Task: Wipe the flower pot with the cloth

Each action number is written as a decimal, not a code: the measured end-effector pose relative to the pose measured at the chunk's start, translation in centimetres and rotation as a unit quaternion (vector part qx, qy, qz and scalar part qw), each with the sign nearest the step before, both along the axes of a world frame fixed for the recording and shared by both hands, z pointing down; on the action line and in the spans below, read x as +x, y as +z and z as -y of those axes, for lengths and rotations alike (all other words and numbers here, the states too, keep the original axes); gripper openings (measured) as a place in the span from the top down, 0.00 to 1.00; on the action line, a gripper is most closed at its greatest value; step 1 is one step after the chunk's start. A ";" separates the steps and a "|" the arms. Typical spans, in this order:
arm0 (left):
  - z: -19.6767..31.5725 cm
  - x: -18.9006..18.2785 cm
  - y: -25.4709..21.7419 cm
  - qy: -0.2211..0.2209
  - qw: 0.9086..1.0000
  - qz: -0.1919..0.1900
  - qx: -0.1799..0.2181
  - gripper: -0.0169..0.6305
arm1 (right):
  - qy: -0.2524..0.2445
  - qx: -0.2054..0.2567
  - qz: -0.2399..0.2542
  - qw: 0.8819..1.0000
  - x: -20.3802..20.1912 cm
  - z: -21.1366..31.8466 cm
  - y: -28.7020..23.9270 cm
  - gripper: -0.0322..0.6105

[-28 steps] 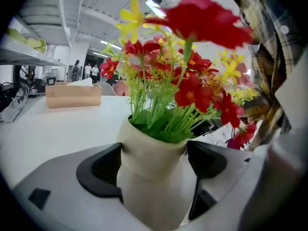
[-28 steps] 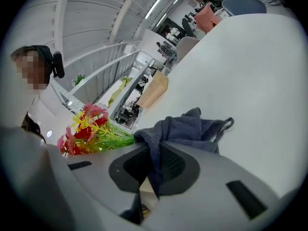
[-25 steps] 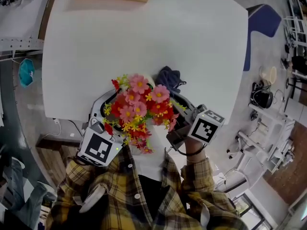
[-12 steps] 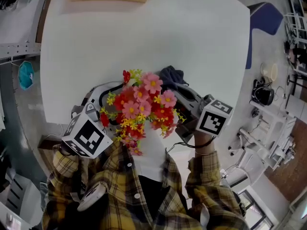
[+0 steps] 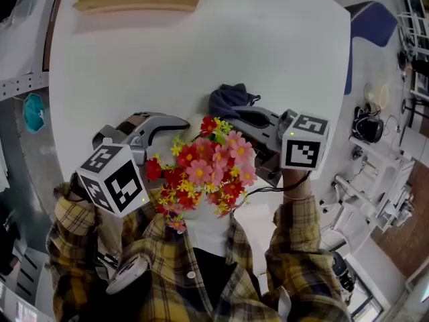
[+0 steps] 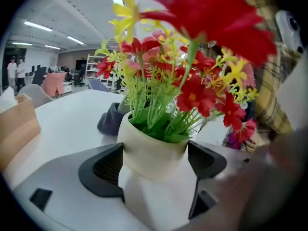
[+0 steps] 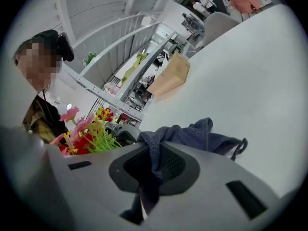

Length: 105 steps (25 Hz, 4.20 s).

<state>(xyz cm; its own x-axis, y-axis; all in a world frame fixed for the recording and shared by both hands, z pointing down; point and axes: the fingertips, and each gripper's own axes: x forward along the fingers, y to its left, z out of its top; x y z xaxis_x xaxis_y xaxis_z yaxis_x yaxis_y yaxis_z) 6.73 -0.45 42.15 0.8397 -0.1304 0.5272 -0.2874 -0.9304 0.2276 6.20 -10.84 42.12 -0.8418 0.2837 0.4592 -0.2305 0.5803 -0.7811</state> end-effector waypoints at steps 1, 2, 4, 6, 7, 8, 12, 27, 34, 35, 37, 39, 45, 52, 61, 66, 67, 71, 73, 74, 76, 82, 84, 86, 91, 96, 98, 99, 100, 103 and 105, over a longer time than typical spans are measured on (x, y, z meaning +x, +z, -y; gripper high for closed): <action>0.1 0.1 0.0 0.017 1.000 0.002 0.000 0.33 | -0.017 -0.005 -0.001 1.000 -0.2 0.0 0.1 0.93; 0.1 0.1 0.1 0.034 0.999 0.004 0.000 0.33 | -0.033 -0.007 -0.001 0.999 -0.3 -0.1 0.2 0.93; 0.2 0.3 0.3 0.067 0.998 0.010 0.001 0.33 | -0.060 -0.006 -0.004 0.998 -0.7 -0.3 0.4 0.93; 0.6 0.6 0.3 0.095 0.995 0.013 0.001 0.33 | -0.083 -0.004 -0.007 0.997 -1.2 -0.2 0.5 0.93; 0.8 0.7 0.2 0.106 0.994 0.013 0.001 0.33 | -0.092 -0.003 -0.009 0.996 -1.4 -0.2 0.5 0.93; 1.0 0.8 0.2 0.114 0.993 0.012 0.001 0.33 | -0.100 -0.003 -0.011 0.995 -1.6 -0.1 0.5 0.93; 1.2 1.0 0.4 0.126 0.992 0.005 0.002 0.33 | -0.108 -0.007 -0.011 0.994 -1.6 -0.1 0.8 0.93; -0.9 -3.1 0.0 -0.225 0.973 -0.042 -0.034 0.33 | 0.040 0.000 0.006 0.999 2.0 0.5 0.0 0.93; -4.9 -0.4 1.0 -0.313 0.947 -0.045 -0.058 0.33 | 0.093 -0.004 -0.003 0.996 4.1 -1.7 0.2 0.93; -4.9 -0.3 1.1 -0.329 0.941 -0.045 -0.058 0.33 | 0.098 -0.006 -0.006 0.995 4.3 -2.1 0.3 0.93; -4.6 -0.4 1.2 -0.365 0.928 -0.048 -0.057 0.33 | 0.108 -0.009 -0.010 0.994 4.6 -3.0 0.5 0.93; -4.4 -0.7 1.1 -0.401 0.913 -0.055 -0.053 0.33 | 0.120 -0.013 -0.012 0.993 4.8 -4.1 0.6 0.93; -4.8 -1.1 0.8 -0.422 0.905 -0.049 -0.033 0.33 | 0.167 -0.022 -0.012 0.986 5.6 -6.8 0.5 0.93; -4.1 -1.0 0.9 -0.328 0.944 -0.031 -0.018 0.33 | 0.102 0.005 -0.014 0.995 6.3 -7.7 0.4 0.93; -3.0 -0.6 0.9 -0.217 0.976 0.017 0.002 0.33 | 0.041 0.014 -0.013 0.999 6.5 -7.0 -0.4 0.93; -1.6 -1.0 1.3 -0.145 0.988 0.037 0.020 0.33 | 0.053 0.007 -0.011 0.999 5.1 -4.7 0.2 0.93; -1.3 -0.7 1.2 -0.133 0.990 0.038 0.021 0.33 | 0.053 0.010 -0.010 0.998 5.0 -4.1 0.2 0.93; -0.1 -0.4 1.5 -0.085 0.996 0.036 0.022 0.33 | 0.047 0.015 -0.007 0.999 3.7 -2.1 0.4 0.93; 0.3 -0.3 1.6 -0.056 0.998 0.033 0.024 0.33 | 0.037 0.013 -0.004 0.999 3.0 -1.4 0.5 0.93; 0.4 -0.2 1.6 -0.041 0.998 0.033 0.025 0.33 | 0.030 0.013 -0.004 0.999 2.6 -1.1 0.6 0.93; 0.8 -0.1 1.7 -0.014 0.999 0.030 0.027 0.33 | 0.018 0.015 -0.002 1.000 1.8 -0.4 0.7 0.93; 1.8 0.0 1.5 0.053 0.998 0.022 0.034 0.33 | -0.033 0.016 0.008 0.999 -0.7 0.9 0.5 0.93; 1.9 0.1 1.3 0.070 0.997 0.022 0.036 0.33 | -0.066 0.020 0.009 0.998 -1.4 0.7 0.3 0.93; 2.1 0.3 1.2 0.084 0.995 0.022 0.038 0.33 | -0.105 0.024 0.005 0.994 -2.0 0.5 0.3 0.93; 2.6 1.1 1.4 0.102 0.994 0.016 0.039 0.33 | -0.197 0.032 -0.010 0.980 -2.6 -0.2 0.6 0.93; 2.8 1.0 1.1 0.088 0.995 0.012 0.035 0.33 | -0.234 0.037 -0.023 0.971 -3.2 -0.4 0.5 0.93; 2.8 0.8 1.1 0.078 0.996 0.011 0.034 0.33 | -0.225 0.038 -0.022 0.973 -3.3 -0.3 0.5 0.93; 2.8 0.7 1.1 0.072 0.997 0.010 0.032 0.33 | -0.218 0.039 -0.020 0.975 -3.4 -0.2 0.6 0.93; 2.7 0.5 1.2 0.065 0.997 0.010 0.031 0.33 | -0.212 0.040 -0.019 0.976 -3.4 -0.1 0.6 0.93; 2.5 -0.2 1.3 0.041 0.999 0.008 0.029 0.33 | -0.196 0.048 -0.015 0.979 -3.4 -0.2 0.8 0.93; 2.1 -0.9 1.3 0.022 0.999 0.006 0.025 0.33 | -0.187 0.056 -0.013 0.981 -3.5 -0.2 0.8 0.93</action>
<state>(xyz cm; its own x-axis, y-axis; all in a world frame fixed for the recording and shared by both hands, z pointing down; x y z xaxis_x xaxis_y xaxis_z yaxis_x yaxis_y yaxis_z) 5.81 -2.57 43.41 0.8394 -0.1198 0.5302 -0.2475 -0.9526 0.1767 2.70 -10.63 42.94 -0.6765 0.5170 0.5245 -0.0038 0.7097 -0.7045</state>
